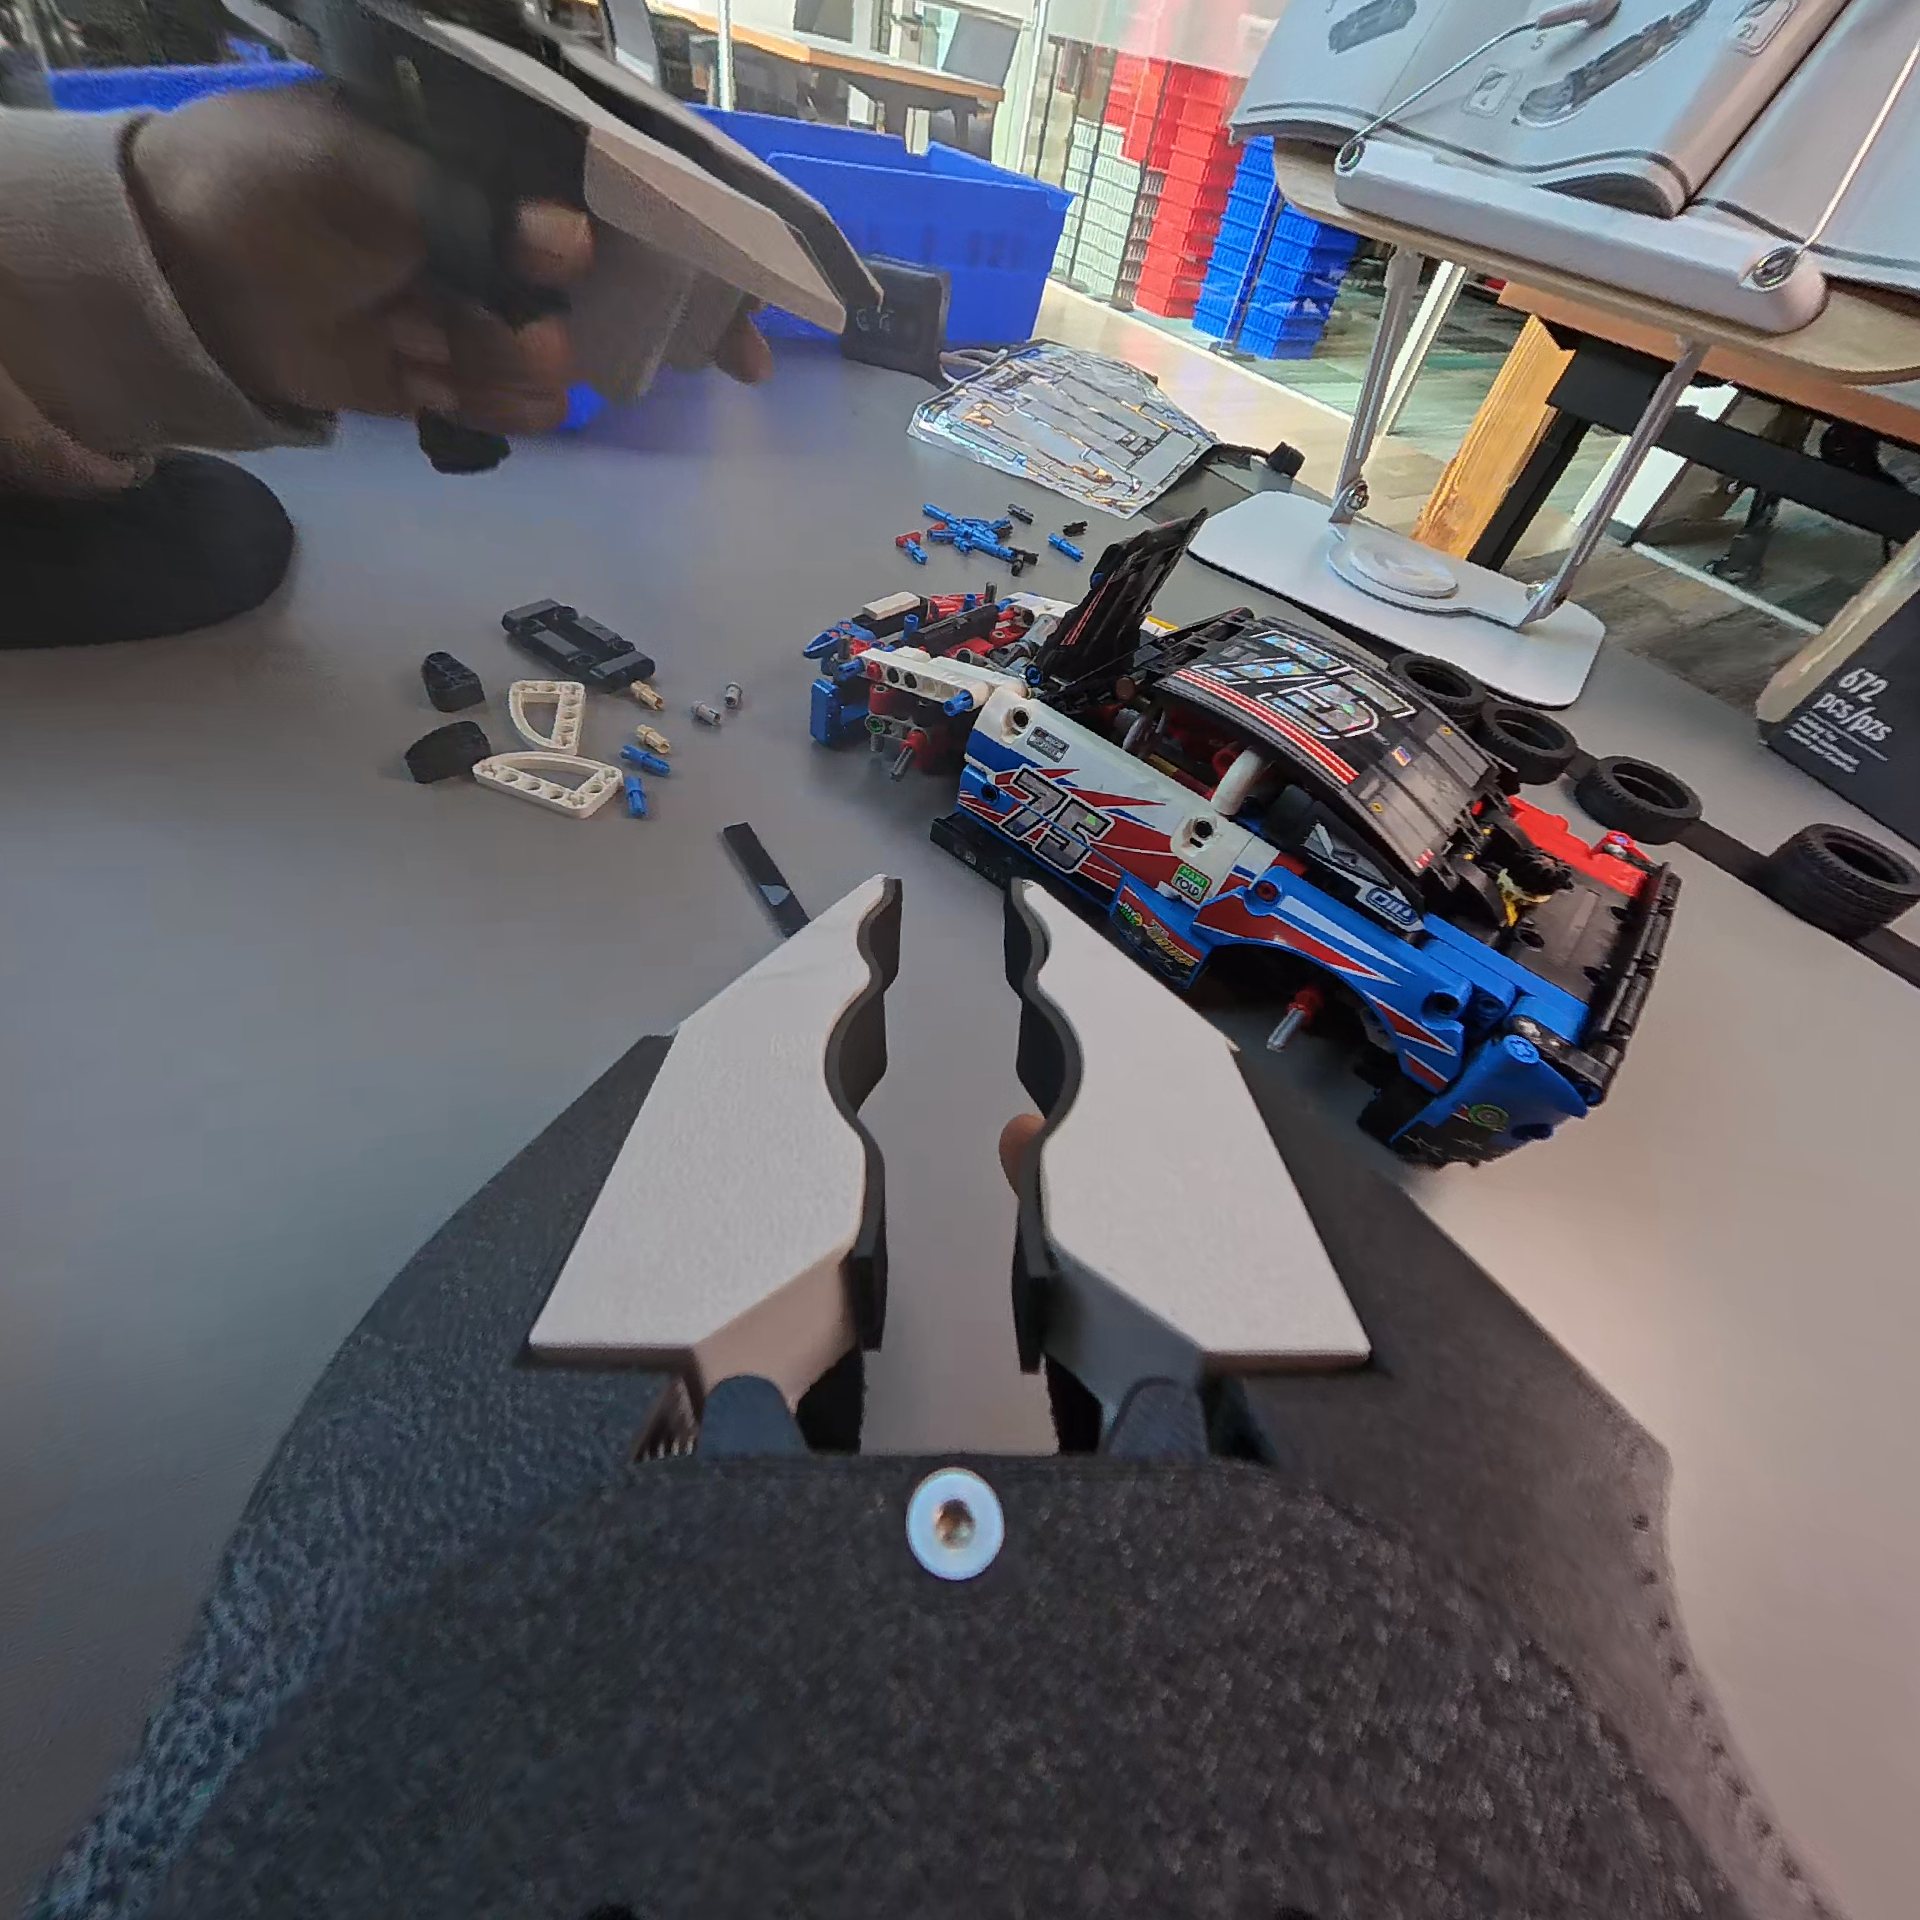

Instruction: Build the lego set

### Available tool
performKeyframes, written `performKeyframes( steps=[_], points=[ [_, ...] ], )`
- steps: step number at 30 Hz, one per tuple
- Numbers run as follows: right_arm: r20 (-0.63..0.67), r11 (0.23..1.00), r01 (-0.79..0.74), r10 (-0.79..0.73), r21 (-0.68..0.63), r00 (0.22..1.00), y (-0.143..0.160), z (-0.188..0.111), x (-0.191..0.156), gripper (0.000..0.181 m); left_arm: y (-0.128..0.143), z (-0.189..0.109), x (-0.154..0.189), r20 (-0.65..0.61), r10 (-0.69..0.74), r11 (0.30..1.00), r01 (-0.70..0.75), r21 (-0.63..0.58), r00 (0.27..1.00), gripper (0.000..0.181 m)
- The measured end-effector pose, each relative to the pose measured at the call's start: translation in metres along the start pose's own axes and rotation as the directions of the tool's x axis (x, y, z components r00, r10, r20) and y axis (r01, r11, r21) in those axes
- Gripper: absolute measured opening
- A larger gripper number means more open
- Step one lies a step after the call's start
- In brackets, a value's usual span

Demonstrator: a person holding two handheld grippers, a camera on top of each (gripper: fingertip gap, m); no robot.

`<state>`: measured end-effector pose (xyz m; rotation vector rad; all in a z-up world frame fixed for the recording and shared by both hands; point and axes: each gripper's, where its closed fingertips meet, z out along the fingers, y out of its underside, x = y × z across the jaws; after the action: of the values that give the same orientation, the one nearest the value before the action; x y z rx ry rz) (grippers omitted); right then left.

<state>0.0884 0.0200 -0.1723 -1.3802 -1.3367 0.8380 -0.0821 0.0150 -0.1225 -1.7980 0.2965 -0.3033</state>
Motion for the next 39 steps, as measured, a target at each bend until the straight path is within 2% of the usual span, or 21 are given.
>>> performKeyframes(
  steps=[2,3,5,7,9,11,18,23,25,26,29,31,33,35,39],
  points=[
    [-0.038,1.0,0.002,-0.001,0.023,0.999,-0.004,-0.004,0.008,0.017,0.002,0.011,-0.004,-0.04,-0.103,0.989,0.106,0.103,0.994,0.028],
    [-0.06,0.999,0.008,-0.006,0.031,0.998,-0.005,-0.006,0.013,0.017,0.011,0.013,-0.009,-0.034,-0.103,0.988,0.106,0.109,0.994,0.028],
    [-0.106,0.999,0.039,-0.036,0.032,0.994,-0.007,-0.011,0.022,0.018,0.033,0.009,-0.023,0.032,0.004,0.998,-0.006,0.06,0.999,0.028],
    [-0.149,0.996,0.092,-0.088,0.018,0.985,-0.007,-0.015,0.029,0.019,0.043,0.0,-0.032,0.075,0.107,0.994,-0.108,0.01,0.991,0.028],
    [-0.184,0.99,0.142,-0.141,-0.007,0.973,-0.004,-0.018,0.034,0.02,0.037,-0.006,-0.031,0.068,0.116,0.993,-0.118,0.029,0.991,0.027],
    [-0.201,0.986,0.165,-0.169,-0.035,0.965,0.001,-0.018,0.038,0.021,0.036,-0.004,-0.021,0.008,0.096,0.995,-0.096,0.021,0.995,0.031],
    [-0.175,0.979,0.184,-0.196,-0.085,0.965,0.014,-0.01,0.034,0.021,0.067,0.012,0.003,-0.088,0.237,0.959,-0.247,-0.138,0.968,0.049],
    [-0.137,0.982,0.171,-0.181,-0.082,0.974,0.016,-0.005,0.026,0.019,0.083,0.023,0.009,-0.123,0.298,0.923,-0.319,-0.215,0.947,0.049],
    [-0.116,0.982,0.172,-0.181,-0.081,0.977,0.016,-0.002,0.022,0.018,0.089,0.03,-0.003,-0.074,0.317,0.904,-0.325,-0.278,0.945,0.042],
    [-0.106,0.981,0.176,-0.184,-0.076,0.977,0.015,0.0,0.019,0.018,0.089,0.031,-0.011,-0.038,0.326,0.898,-0.322,-0.299,0.945,0.045],
    [-0.053,0.98,0.188,-0.192,-0.069,0.98,0.011,0.011,0.002,0.017,0.074,0.021,-0.023,0.024,0.33,0.908,-0.311,-0.282,0.944,0.033],
    [-0.011,0.973,0.22,-0.221,-0.072,0.975,0.01,0.019,-0.011,0.018,0.069,0.005,-0.02,-0.042,0.302,0.912,-0.302,-0.279,0.952,0.03],
    [0.037,0.971,0.229,-0.227,-0.061,0.973,0.006,0.029,-0.022,0.018,0.082,-0.015,-0.008,-0.198,0.227,0.903,-0.283,-0.325,0.953,0.03],
    [0.086,0.969,0.24,-0.235,-0.056,0.968,0.001,0.04,-0.031,0.018,0.097,-0.036,0.003,-0.339,0.178,0.884,-0.302,-0.358,0.924,0.032],
    [0.259,0.96,0.272,-0.248,-0.061,0.934,-0.011,0.065,-0.064,0.019,0.127,-0.064,0.007,-0.439,0.115,0.814,-0.338,-0.473,0.891,0.046]
  ],
)
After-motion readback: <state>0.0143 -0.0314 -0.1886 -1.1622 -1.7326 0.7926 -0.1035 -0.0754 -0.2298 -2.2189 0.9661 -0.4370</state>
